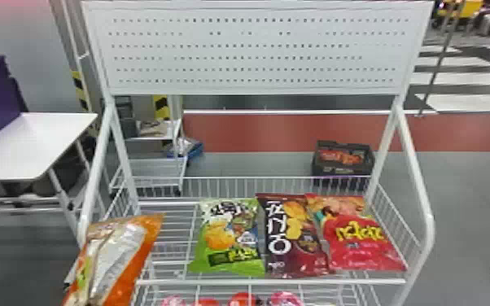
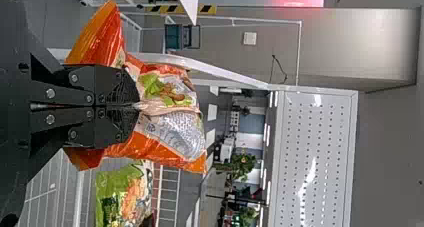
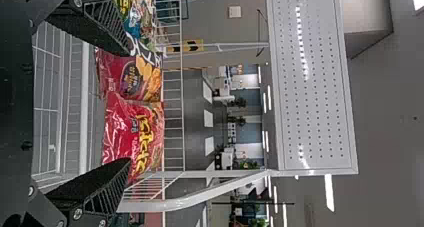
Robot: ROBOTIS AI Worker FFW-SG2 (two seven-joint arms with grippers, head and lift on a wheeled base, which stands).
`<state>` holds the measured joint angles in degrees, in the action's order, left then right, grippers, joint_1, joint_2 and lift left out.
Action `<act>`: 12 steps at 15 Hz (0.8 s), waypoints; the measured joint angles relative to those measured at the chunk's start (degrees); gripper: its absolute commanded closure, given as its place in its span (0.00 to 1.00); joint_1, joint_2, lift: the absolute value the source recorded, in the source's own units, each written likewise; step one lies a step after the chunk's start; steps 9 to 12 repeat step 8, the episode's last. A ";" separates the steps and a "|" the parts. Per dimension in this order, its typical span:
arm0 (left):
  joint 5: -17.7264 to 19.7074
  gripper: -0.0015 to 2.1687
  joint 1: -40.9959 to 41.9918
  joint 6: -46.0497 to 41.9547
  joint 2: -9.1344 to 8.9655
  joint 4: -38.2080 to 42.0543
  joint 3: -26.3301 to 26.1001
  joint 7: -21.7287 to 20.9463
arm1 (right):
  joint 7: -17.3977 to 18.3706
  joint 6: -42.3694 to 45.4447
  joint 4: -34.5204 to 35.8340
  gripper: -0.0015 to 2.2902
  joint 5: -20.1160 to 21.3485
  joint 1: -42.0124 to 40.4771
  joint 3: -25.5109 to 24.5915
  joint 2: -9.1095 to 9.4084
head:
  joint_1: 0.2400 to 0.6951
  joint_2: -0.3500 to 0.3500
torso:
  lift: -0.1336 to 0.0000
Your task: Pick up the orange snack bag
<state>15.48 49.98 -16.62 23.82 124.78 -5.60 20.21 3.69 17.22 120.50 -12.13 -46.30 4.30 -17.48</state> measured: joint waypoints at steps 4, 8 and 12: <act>-0.19 0.63 0.21 -0.29 0.00 -0.09 -0.02 0.00 | 0.00 0.03 0.18 0.06 0.01 -0.11 -0.01 0.02 | 0.57 0.50 | 1.00; -0.19 0.63 0.29 -0.29 0.00 -0.30 -0.02 0.00 | 0.00 -0.13 0.18 0.06 0.01 -0.03 -0.08 -0.01 | 0.57 0.50 | 1.00; -0.19 0.63 0.29 -0.29 0.00 -0.30 -0.02 0.00 | 0.00 -0.13 0.18 0.06 0.01 -0.03 -0.08 -0.01 | 0.57 0.50 | 1.00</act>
